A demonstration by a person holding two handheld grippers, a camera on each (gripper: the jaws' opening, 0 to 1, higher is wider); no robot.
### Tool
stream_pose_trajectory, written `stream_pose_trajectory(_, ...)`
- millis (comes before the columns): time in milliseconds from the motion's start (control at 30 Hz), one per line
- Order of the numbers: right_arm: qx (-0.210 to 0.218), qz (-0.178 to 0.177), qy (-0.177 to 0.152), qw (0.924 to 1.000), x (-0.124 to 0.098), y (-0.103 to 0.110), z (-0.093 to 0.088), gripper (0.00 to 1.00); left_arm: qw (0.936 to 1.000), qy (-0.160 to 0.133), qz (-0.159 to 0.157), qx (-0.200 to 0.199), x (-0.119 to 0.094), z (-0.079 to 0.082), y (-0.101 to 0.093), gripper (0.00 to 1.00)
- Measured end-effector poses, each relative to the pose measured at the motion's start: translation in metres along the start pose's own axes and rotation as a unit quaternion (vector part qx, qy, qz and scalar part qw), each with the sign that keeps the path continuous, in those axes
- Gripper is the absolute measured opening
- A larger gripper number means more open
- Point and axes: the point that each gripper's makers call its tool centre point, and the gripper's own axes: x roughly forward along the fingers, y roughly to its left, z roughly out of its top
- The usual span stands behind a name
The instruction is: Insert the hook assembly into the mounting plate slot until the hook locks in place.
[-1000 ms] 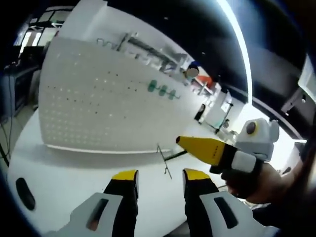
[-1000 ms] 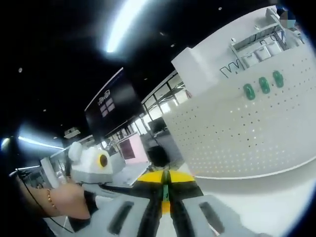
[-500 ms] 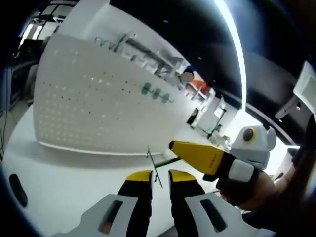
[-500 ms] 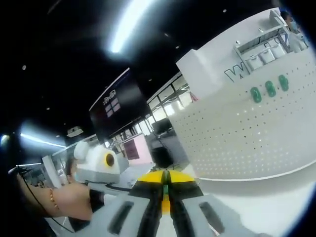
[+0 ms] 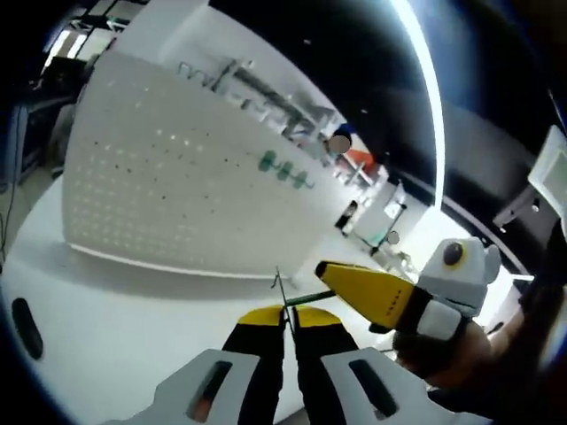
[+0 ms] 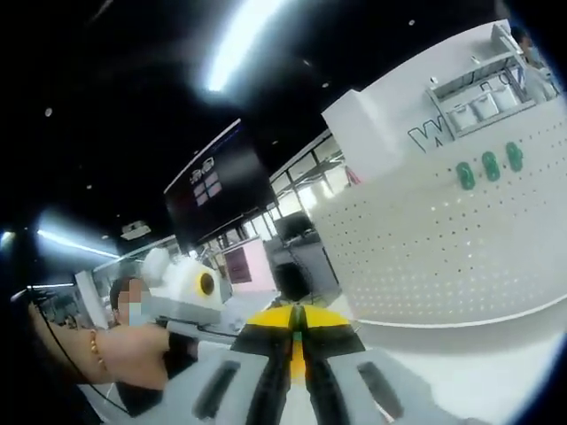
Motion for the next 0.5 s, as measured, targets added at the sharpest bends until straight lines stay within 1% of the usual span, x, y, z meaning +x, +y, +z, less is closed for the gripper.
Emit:
stream_pose_trajectory(100,-0.006,0.001,0.0,1.0,-0.001,0.002,0.001,0.0,1.0,-0.004,0.004,-0.002,0.0,0.003,0.0,0.01)
stream_pose_trajectory(167,-0.007,0.002,0.002,1.0,-0.001,0.002,0.0,0.0,0.9999,-0.007,0.013,0.006,-0.001,0.005,0.002,0.01)
stream_pose_trajectory(200,0.017,0.001,0.003,0.9999,0.0,0.001,0.0,0.01,0.9997,-0.005,0.017,0.016,-0.001,0.005,0.003,0.01)
stream_pose_trajectory(300,0.029,0.001,0.005,0.9996,0.0,-0.001,0.0,0.02,0.9994,-0.003,0.026,0.024,-0.001,0.004,0.004,0.01)
stream_pose_trajectory(433,0.036,-0.001,-0.004,0.9993,-0.006,-0.005,0.01,0.07,0.9972,-0.009,0.052,0.053,-0.006,0.008,0.011,0.01)
stream_pose_trajectory(467,0.045,-0.009,-0.007,0.9989,-0.008,-0.009,0.013,0.08,0.9961,-0.01,0.061,0.064,-0.008,0.01,0.014,0.01)
stream_pose_trajectory(500,0.067,-0.017,-0.014,0.9975,-0.01,-0.013,0.017,0.09,0.995,-0.011,0.067,0.073,-0.009,0.011,0.016,0.01)
